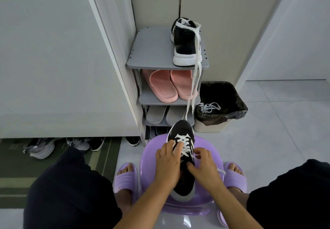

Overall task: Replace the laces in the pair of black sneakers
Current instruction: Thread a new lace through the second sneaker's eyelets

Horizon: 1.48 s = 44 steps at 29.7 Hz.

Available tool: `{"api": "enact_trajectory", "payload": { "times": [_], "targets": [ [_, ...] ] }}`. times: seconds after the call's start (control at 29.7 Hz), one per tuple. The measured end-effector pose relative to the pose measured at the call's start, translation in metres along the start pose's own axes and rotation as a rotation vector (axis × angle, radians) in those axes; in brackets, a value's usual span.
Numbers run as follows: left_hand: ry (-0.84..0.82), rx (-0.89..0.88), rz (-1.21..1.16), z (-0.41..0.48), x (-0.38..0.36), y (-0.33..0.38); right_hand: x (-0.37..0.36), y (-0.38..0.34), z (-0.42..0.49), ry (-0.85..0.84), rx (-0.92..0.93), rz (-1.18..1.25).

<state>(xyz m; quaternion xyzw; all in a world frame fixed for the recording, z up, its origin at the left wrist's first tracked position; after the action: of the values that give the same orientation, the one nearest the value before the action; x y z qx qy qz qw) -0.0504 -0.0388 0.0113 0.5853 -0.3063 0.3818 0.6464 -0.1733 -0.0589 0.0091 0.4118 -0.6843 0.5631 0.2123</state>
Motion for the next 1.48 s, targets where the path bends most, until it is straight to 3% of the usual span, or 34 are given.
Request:
{"api": "enact_trajectory", "payload": {
  "times": [0.3,0.47,0.54,0.67,0.81,0.98,1.08,1.18,1.25,1.31,1.42,1.48],
  "targets": [
    [0.157,-0.253,-0.017,-0.006,0.026,0.018,-0.018,0.003,-0.014,-0.317,-0.053,0.081],
    [0.296,-0.38,-0.119,-0.02,0.046,0.04,-0.015,-0.011,-0.036,-0.011,-0.014,0.179],
    [0.362,-0.352,-0.191,-0.028,0.06,0.042,-0.004,-0.022,-0.041,0.051,0.052,0.186],
    [0.359,-0.179,-0.27,-0.034,0.08,0.035,0.021,-0.052,-0.052,0.065,0.17,0.129],
    [0.396,-0.24,-0.341,-0.029,0.116,0.045,0.043,-0.087,-0.057,0.092,0.256,0.135],
    [0.601,-0.33,-0.356,-0.006,0.181,0.06,0.08,-0.15,-0.048,0.114,0.538,0.308],
    [0.654,-0.281,-0.371,0.028,0.217,0.056,0.106,-0.19,-0.03,0.091,0.7,0.387],
    [0.657,-0.209,-0.361,0.076,0.244,0.046,0.121,-0.219,0.003,0.049,0.718,0.349],
    [0.626,-0.163,-0.332,0.112,0.252,0.036,0.129,-0.228,0.028,0.138,0.677,0.116],
    [0.58,-0.113,-0.36,0.144,0.255,0.027,0.151,-0.238,0.044,0.364,0.69,-0.062],
    [0.523,-0.132,-0.398,0.197,0.26,0.014,0.204,-0.238,0.074,0.718,0.759,0.022],
    [0.488,-0.136,-0.406,0.224,0.26,0.006,0.237,-0.224,0.107,0.758,0.678,0.156]
  ]
}}
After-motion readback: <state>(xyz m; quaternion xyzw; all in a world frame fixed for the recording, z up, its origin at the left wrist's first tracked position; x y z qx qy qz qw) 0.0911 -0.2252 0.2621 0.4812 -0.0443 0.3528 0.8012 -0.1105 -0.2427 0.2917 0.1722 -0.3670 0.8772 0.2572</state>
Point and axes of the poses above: each hand's wrist, its own z-axis towards the middle knuckle, its own x-axis out of the back of the hand, y = z × x, the point moved 6 cm from there along z, towards the middle knuckle, and after that the axes turned 12 degrees about -z, right-handed, at the moved point
